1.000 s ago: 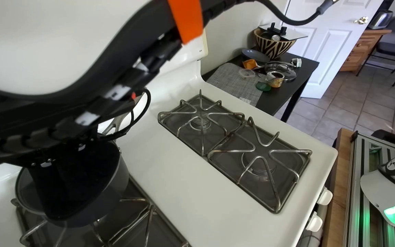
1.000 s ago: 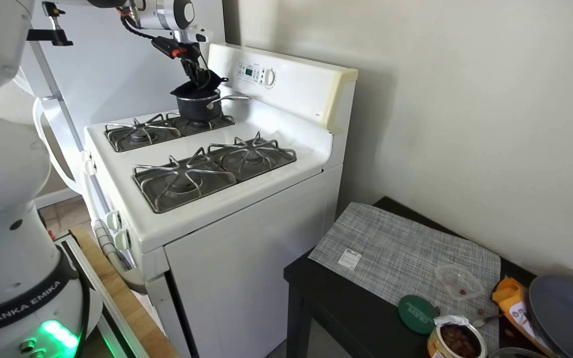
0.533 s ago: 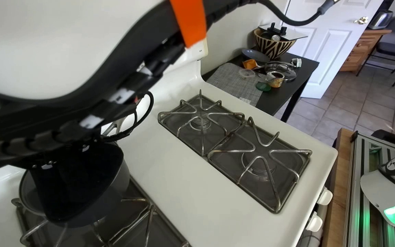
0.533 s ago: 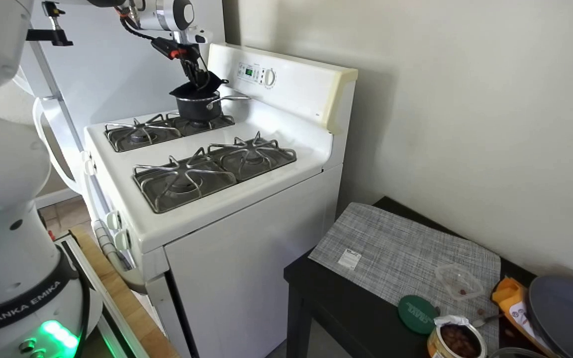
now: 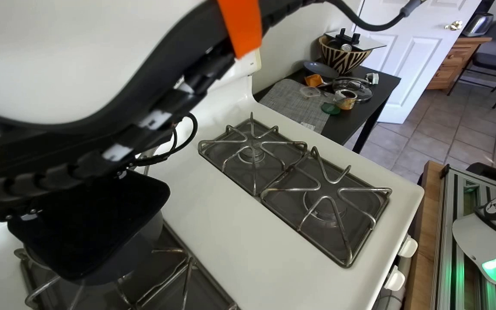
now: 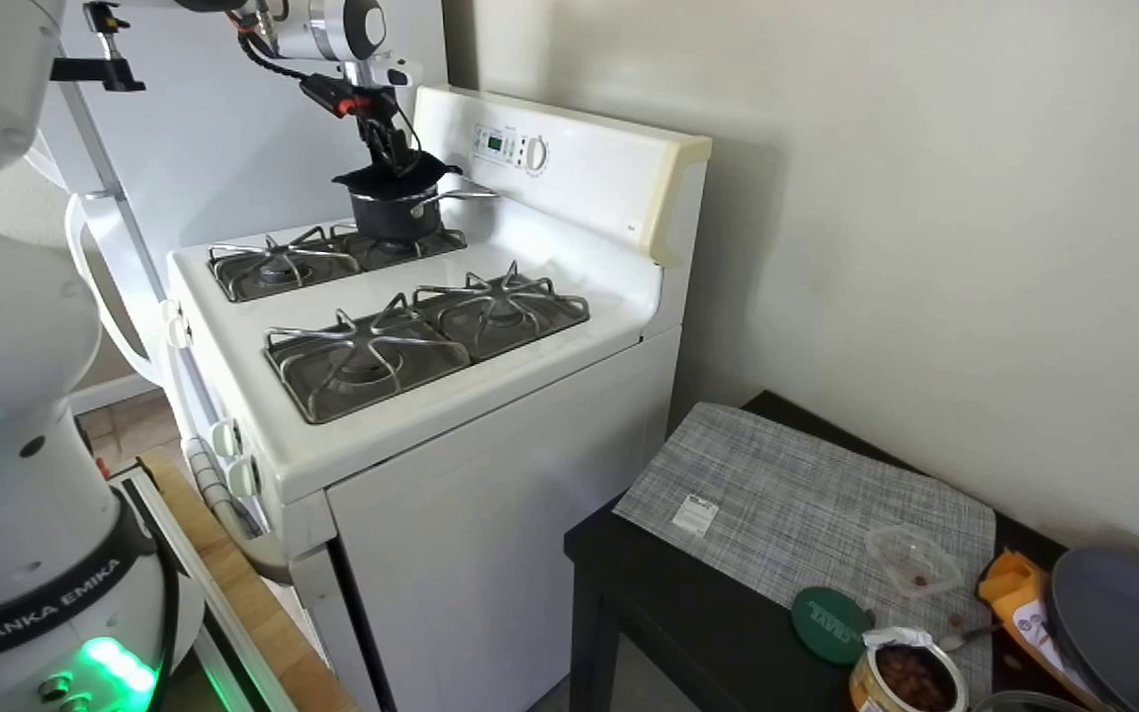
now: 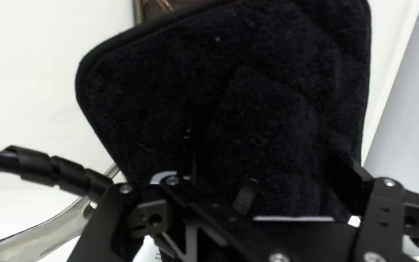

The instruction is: Put the pot holder over the lid then put the lid on the pot

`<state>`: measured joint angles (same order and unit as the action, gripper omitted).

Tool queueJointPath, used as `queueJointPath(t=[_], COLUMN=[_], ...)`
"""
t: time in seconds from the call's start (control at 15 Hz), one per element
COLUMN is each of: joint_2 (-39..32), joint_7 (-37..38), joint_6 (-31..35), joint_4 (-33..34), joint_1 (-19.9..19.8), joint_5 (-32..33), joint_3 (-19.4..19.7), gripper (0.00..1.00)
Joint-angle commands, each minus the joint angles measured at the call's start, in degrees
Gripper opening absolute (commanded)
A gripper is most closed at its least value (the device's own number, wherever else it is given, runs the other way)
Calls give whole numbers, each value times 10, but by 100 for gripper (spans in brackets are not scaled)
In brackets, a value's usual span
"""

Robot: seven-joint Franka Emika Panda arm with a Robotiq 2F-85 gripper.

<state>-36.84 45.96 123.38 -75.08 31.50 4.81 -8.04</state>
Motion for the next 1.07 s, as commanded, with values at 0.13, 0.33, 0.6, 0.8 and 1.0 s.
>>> queueJointPath(t=[0.13, 0.33, 0.6, 0.8, 1.0], joint_2=[29, 48, 89, 121, 148], joint_7=[0, -7, -27, -47, -64], joint_6=[-3, -3, 7, 15, 21], joint_4=[-24, -32, -53, -72, -91], joint_1=[-3, -2, 1, 1, -2], joint_5=[-5, -2, 20, 46, 61], joint_3=[-4, -5, -1, 5, 7], gripper=[100, 100, 100, 100, 100])
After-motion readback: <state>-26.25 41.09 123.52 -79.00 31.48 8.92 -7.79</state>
